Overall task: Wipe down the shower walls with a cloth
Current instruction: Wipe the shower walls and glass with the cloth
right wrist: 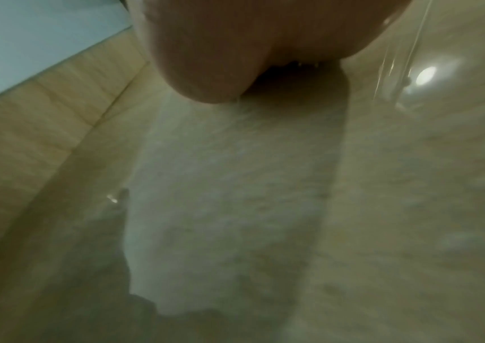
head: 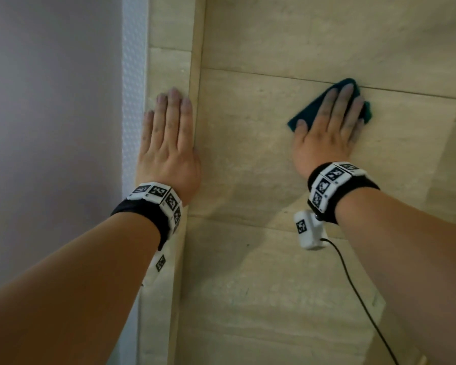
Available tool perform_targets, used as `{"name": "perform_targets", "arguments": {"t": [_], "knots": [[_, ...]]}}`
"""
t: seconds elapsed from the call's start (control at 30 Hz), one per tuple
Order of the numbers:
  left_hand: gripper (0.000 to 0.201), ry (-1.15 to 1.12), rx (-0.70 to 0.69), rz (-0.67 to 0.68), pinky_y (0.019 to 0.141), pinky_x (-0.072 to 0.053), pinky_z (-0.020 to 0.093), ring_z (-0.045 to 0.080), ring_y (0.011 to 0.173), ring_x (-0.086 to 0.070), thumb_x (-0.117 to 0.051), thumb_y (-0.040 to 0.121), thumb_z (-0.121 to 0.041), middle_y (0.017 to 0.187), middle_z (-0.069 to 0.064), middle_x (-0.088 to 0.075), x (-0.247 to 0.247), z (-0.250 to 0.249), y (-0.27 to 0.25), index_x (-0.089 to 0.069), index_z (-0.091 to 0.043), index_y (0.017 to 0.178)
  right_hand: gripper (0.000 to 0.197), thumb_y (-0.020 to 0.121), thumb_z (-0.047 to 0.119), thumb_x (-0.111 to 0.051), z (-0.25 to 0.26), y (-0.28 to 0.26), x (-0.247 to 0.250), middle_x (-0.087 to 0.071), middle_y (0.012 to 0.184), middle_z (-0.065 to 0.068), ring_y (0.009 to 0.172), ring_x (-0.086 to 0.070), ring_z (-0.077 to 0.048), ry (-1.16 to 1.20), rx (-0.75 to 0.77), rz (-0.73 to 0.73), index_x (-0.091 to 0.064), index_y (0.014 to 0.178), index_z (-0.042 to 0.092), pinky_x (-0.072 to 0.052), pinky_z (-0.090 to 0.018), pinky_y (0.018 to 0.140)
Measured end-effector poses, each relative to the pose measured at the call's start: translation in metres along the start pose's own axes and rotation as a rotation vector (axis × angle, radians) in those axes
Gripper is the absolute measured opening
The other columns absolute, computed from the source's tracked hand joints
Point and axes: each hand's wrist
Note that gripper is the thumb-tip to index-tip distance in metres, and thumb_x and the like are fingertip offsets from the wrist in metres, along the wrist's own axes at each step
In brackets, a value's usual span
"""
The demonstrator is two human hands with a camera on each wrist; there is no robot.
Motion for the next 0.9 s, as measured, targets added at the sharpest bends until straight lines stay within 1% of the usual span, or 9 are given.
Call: {"name": "perform_targets", "arguments": {"t": [0.13, 0.2, 0.27, 0.33, 0.43, 0.5, 0.67, 0.8, 0.9], "knots": [[0.076, 0.007, -0.018, -0.006, 0.130, -0.004, 0.052, 0.033, 0.161, 0.005, -0.046, 0.103, -0.009, 0.173, 0.019, 0.003, 0.000, 0.000, -0.001, -0.001, -0.001, 0.165, 0.078, 0.104, 0.048, -0.030, 0.057, 0.005, -0.005, 0.012, 0.171, -0.012, 0.157, 0.010, -0.035, -0.045, 0.290, 0.047, 0.003, 0.163, 0.009, -0.001, -0.054, 0.127], [0.080, 0.007, -0.018, -0.014, 0.130, -0.005, 0.052, 0.033, 0.161, 0.004, -0.050, 0.100, -0.002, 0.173, 0.020, 0.002, -0.002, 0.001, -0.001, -0.003, 0.000, 0.165, 0.078, 0.104, 0.048, -0.033, 0.091, 0.002, -0.009, 0.013, 0.171, -0.008, 0.157, 0.012, -0.031, -0.027, 0.379, 0.051, 0.003, 0.164, 0.012, 0.002, -0.052, 0.127], [0.083, 0.014, -0.019, -0.034, 0.130, -0.008, 0.053, 0.033, 0.161, 0.002, -0.053, 0.096, 0.004, 0.173, 0.020, -0.001, -0.004, 0.004, -0.001, -0.007, 0.001, 0.164, 0.077, 0.104, 0.046, -0.035, 0.120, -0.001, -0.013, 0.010, 0.172, -0.006, 0.158, 0.010, -0.030, -0.005, 0.431, 0.044, 0.000, 0.164, 0.014, 0.000, -0.051, 0.127], [0.084, 0.020, -0.027, -0.040, 0.130, -0.009, 0.053, 0.033, 0.161, 0.001, -0.054, 0.094, 0.005, 0.173, 0.021, -0.002, -0.006, 0.006, 0.000, -0.008, 0.001, 0.164, 0.076, 0.104, 0.046, -0.034, 0.131, 0.001, -0.014, 0.008, 0.172, -0.004, 0.158, 0.008, -0.029, -0.001, 0.464, 0.054, -0.001, 0.164, 0.015, -0.001, -0.051, 0.127], [0.084, 0.021, -0.019, -0.001, 0.130, -0.005, 0.052, 0.032, 0.161, 0.005, -0.053, 0.096, 0.002, 0.173, 0.020, 0.002, -0.002, 0.003, -0.001, -0.004, 0.000, 0.165, 0.076, 0.104, 0.047, -0.036, 0.111, 0.010, -0.012, 0.006, 0.173, -0.003, 0.158, 0.007, -0.028, -0.036, 0.528, 0.061, -0.004, 0.165, 0.015, -0.003, -0.050, 0.128], [0.082, 0.023, -0.008, 0.031, 0.131, -0.002, 0.050, 0.030, 0.161, 0.009, -0.050, 0.100, -0.004, 0.173, 0.018, 0.006, 0.001, 0.002, -0.001, 0.000, -0.002, 0.165, 0.076, 0.104, 0.047, -0.035, 0.083, 0.015, -0.008, 0.006, 0.173, -0.003, 0.158, 0.007, -0.028, -0.048, 0.497, 0.057, -0.003, 0.165, 0.015, -0.002, -0.050, 0.128], [0.083, 0.022, 0.022, 0.087, 0.130, 0.009, 0.043, 0.027, 0.160, 0.016, -0.047, 0.103, -0.013, 0.173, 0.015, 0.013, 0.005, 0.001, 0.000, 0.008, -0.006, 0.165, 0.077, 0.106, 0.050, -0.028, -0.001, 0.020, 0.004, 0.018, 0.171, -0.005, 0.157, 0.016, -0.029, -0.062, 0.287, 0.106, 0.009, 0.163, 0.015, 0.004, -0.050, 0.127], [0.086, -0.004, 0.047, 0.115, 0.130, 0.008, 0.046, 0.027, 0.159, 0.018, -0.048, 0.104, -0.017, 0.173, 0.012, 0.017, 0.007, -0.004, 0.000, 0.013, -0.009, 0.164, 0.078, 0.105, 0.050, -0.025, -0.068, 0.016, 0.016, 0.024, 0.169, -0.004, 0.156, 0.020, -0.029, -0.022, 0.054, 0.163, 0.016, 0.162, 0.017, 0.006, -0.049, 0.127], [0.089, -0.001, 0.078, 0.126, 0.130, 0.004, 0.050, 0.028, 0.159, 0.018, -0.050, 0.104, -0.022, 0.172, 0.013, 0.019, 0.006, -0.009, 0.001, 0.015, -0.008, 0.164, 0.078, 0.106, 0.050, -0.025, -0.085, 0.012, 0.021, 0.025, 0.169, -0.006, 0.156, 0.019, -0.030, -0.037, -0.037, 0.192, 0.017, 0.161, 0.015, 0.004, -0.051, 0.127]]}}
Point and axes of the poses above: each hand's wrist, its own y-axis towards the middle knuckle, its own x-axis out of the back of the hand, z = x × y
